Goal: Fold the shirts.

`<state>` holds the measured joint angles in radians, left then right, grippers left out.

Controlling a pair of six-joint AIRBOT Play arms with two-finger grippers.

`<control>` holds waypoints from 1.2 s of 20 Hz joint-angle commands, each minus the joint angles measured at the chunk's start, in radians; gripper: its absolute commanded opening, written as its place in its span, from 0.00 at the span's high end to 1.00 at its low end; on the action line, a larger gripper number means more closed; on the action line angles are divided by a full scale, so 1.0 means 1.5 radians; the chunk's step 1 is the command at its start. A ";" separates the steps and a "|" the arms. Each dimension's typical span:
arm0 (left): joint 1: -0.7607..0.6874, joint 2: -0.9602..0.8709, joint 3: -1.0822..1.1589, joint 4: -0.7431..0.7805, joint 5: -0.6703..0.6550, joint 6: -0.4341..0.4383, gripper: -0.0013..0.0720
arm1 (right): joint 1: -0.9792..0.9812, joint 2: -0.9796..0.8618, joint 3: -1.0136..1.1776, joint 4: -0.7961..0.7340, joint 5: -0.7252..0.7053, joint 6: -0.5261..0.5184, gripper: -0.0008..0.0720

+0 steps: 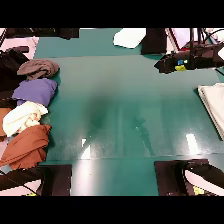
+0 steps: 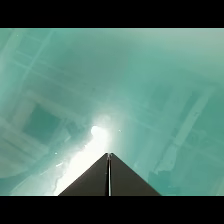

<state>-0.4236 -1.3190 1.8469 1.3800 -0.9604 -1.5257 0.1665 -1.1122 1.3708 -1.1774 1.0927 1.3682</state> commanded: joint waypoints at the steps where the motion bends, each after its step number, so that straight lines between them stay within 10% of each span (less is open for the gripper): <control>1: 0.000 0.000 0.000 0.000 0.002 0.000 0.94 | 0.000 0.000 0.001 0.000 0.002 0.001 0.97; 13: 0.001 -0.001 0.000 0.015 0.056 0.031 0.93 | 0.000 0.000 0.001 0.004 0.013 0.001 0.97; 15: 0.014 -0.003 0.000 0.121 0.066 0.012 0.22 | 0.000 0.000 0.001 0.004 0.023 0.001 0.97; 24: 0.255 -0.227 0.000 0.209 0.006 -0.067 0.19 | 0.000 0.000 0.001 0.004 0.029 0.001 0.97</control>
<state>-0.1318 -1.5414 1.8469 1.6684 -0.9428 -1.6016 0.1665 -1.1122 1.3708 -1.1713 1.1336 1.3689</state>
